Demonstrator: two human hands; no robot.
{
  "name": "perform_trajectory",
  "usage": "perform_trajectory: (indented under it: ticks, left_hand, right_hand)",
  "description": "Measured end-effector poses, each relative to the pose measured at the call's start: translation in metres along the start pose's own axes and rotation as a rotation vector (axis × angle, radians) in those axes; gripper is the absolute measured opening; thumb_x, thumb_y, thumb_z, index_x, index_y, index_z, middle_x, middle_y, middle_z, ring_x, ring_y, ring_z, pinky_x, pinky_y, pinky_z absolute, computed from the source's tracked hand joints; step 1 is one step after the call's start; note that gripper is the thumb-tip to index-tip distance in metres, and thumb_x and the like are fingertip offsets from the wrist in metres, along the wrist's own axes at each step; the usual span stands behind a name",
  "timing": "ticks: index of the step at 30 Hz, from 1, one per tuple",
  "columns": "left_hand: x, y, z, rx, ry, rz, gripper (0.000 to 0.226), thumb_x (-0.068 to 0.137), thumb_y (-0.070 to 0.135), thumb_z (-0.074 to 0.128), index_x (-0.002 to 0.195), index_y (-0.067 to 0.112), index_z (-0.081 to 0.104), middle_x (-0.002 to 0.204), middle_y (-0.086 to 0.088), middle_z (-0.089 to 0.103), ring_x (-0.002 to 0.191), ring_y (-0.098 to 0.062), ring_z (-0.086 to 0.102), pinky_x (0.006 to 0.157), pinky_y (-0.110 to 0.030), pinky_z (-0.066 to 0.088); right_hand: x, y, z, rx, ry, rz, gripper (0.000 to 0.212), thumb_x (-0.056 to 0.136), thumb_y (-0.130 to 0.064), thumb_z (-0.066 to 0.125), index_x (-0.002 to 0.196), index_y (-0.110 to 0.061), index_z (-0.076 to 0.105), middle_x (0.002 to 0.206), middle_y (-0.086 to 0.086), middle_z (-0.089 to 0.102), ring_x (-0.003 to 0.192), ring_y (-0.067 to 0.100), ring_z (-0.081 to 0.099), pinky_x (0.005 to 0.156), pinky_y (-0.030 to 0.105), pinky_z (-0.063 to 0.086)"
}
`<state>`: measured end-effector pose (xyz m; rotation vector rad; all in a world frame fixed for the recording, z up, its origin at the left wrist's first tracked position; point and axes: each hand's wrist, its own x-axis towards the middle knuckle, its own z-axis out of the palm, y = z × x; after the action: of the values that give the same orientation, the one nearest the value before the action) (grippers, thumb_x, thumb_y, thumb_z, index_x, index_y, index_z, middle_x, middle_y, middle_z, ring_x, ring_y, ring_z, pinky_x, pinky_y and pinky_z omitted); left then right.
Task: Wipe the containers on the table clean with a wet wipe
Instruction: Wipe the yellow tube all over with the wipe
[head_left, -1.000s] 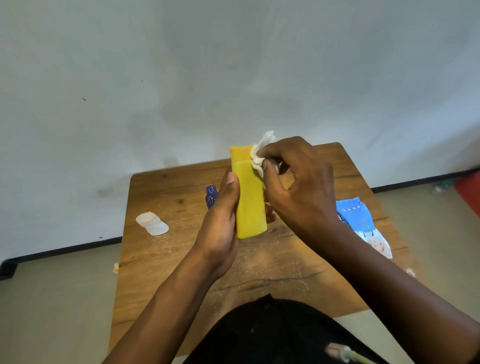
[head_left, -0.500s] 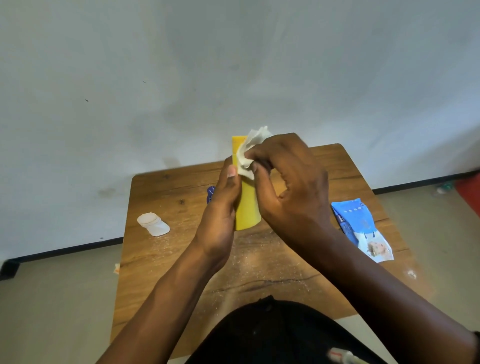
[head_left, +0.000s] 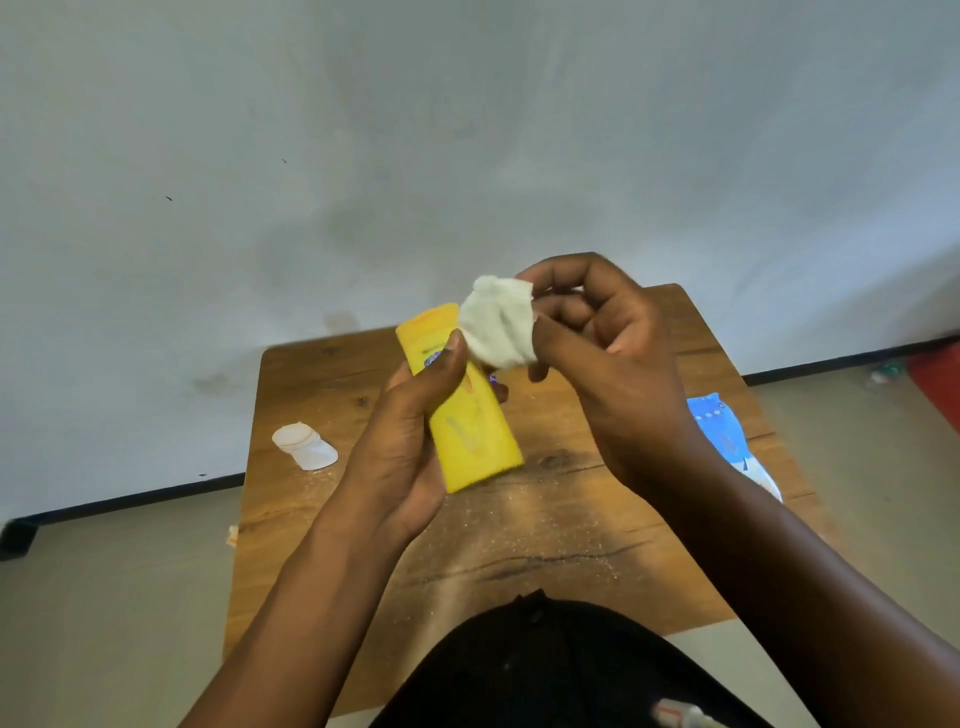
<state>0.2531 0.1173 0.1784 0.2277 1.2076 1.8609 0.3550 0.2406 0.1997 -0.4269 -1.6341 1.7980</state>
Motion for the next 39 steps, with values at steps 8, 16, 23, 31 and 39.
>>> perform_trajectory:
  ticks: [8,16,23,31,39]
  left_hand:
    - [-0.002,-0.001,0.013,-0.165,-0.068,-0.123,0.077,0.103,0.067,0.028,0.136,0.005,0.062,0.135,-0.021,0.066,0.122,-0.033,0.067,0.099,-0.048,0.055]
    - [-0.001,-0.001,0.016,-0.110,-0.007,-0.131,0.083,0.098,0.075,0.030,0.133,0.008,0.065,0.124,-0.021,0.066,0.119,-0.037,0.064,0.100,-0.053,0.053]
    - [0.006,0.008,0.006,-0.044,0.076,-0.023,0.079,0.098,0.076,0.027,0.111,0.010,0.069,0.091,-0.011,0.068,0.084,-0.026,0.065,0.077,-0.038,0.055]
    - [0.003,-0.003,0.011,-0.015,0.068,-0.025,0.078,0.099,0.073,0.028,0.110,0.008,0.070,0.091,-0.015,0.067,0.088,-0.032,0.067,0.077,-0.038,0.055]
    - [0.003,-0.013,0.017,-0.072,0.091,0.013,0.069,0.105,0.062,0.025,0.100,0.014,0.075,0.091,-0.013,0.076,0.087,-0.025,0.076,0.069,-0.031,0.062]
  right_hand:
    - [-0.004,0.017,0.003,-0.573,0.032,-0.114,0.016,0.092,-0.005,0.072,0.098,-0.019,0.076,0.089,-0.007,0.070,0.076,0.018,0.069,0.063,0.044,0.060]
    - [-0.014,0.024,0.016,-0.841,0.010,-0.429,0.022,0.095,-0.011,0.072,0.116,-0.008,0.077,0.110,0.007,0.069,0.098,0.017,0.065,0.079,0.032,0.055]
    - [-0.037,0.027,0.015,-0.980,-0.243,-0.577,0.018,0.093,-0.003,0.075,0.110,-0.006,0.078,0.112,0.009,0.072,0.104,0.026,0.065,0.093,0.026,0.045]
    - [-0.026,0.029,0.009,-0.998,-0.212,-0.643,0.016,0.089,-0.001,0.077,0.102,-0.009,0.080,0.104,0.007,0.074,0.095,0.028,0.069,0.084,0.048,0.049]
    - [-0.011,0.020,0.016,-0.912,-0.022,-0.654,0.018,0.088,0.004,0.077,0.103,-0.004,0.080,0.105,0.012,0.074,0.094,0.030,0.068,0.077,0.044,0.053]
